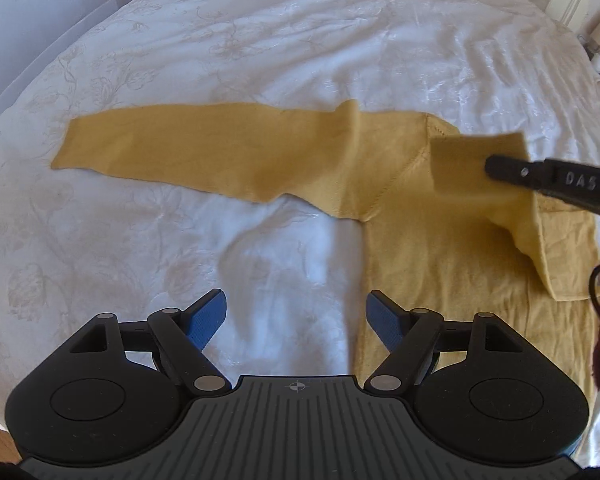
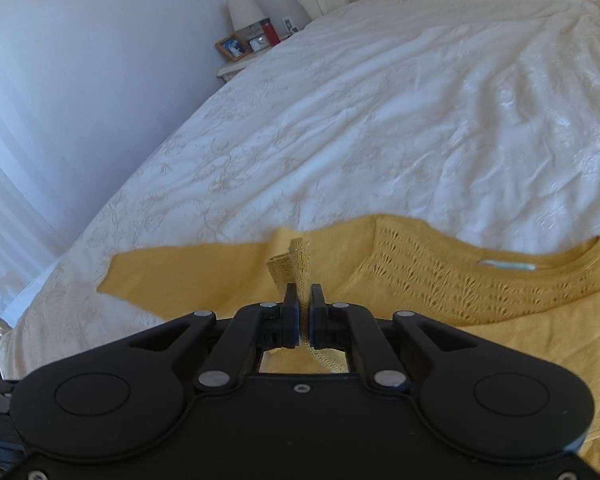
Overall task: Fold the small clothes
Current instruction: 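Carry the held sleeve across the sweater body toward the left tool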
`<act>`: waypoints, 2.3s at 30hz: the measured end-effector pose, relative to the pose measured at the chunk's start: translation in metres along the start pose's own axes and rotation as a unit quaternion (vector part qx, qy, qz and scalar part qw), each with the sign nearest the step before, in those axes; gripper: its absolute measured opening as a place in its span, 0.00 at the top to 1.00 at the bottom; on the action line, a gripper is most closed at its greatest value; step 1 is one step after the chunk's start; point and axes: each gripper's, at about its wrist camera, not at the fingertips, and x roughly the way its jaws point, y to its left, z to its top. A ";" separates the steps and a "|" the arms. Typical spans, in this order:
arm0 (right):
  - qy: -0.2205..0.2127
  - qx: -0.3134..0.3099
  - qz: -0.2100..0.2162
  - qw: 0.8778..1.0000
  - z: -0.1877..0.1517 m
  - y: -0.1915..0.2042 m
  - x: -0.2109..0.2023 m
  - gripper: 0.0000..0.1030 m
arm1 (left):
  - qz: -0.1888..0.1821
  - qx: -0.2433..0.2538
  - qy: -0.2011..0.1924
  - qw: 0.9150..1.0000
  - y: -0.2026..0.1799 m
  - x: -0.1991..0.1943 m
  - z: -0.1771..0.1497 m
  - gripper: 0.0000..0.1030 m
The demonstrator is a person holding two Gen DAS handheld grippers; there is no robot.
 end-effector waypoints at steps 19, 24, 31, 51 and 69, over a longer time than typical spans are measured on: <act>0.054 0.052 -0.099 0.992 -0.064 -0.066 -0.050 0.49 | -0.056 0.128 -0.008 0.990 -0.069 0.066 0.030 0.33; 0.057 0.085 -0.115 0.988 -0.076 -0.095 -0.066 0.49 | -0.053 0.248 -0.015 0.967 -0.108 0.092 0.034 0.44; 0.062 0.109 -0.116 0.985 -0.083 -0.122 -0.071 0.49 | -0.047 0.314 0.042 0.947 -0.121 0.134 0.036 0.45; 0.022 0.138 -0.215 0.967 -0.049 -0.212 -0.081 0.48 | -0.030 0.272 -0.041 0.961 -0.140 0.101 0.085 0.96; 0.063 0.155 -0.248 0.954 -0.019 -0.299 -0.032 0.91 | -0.012 0.212 0.021 0.977 -0.125 0.125 0.097 0.93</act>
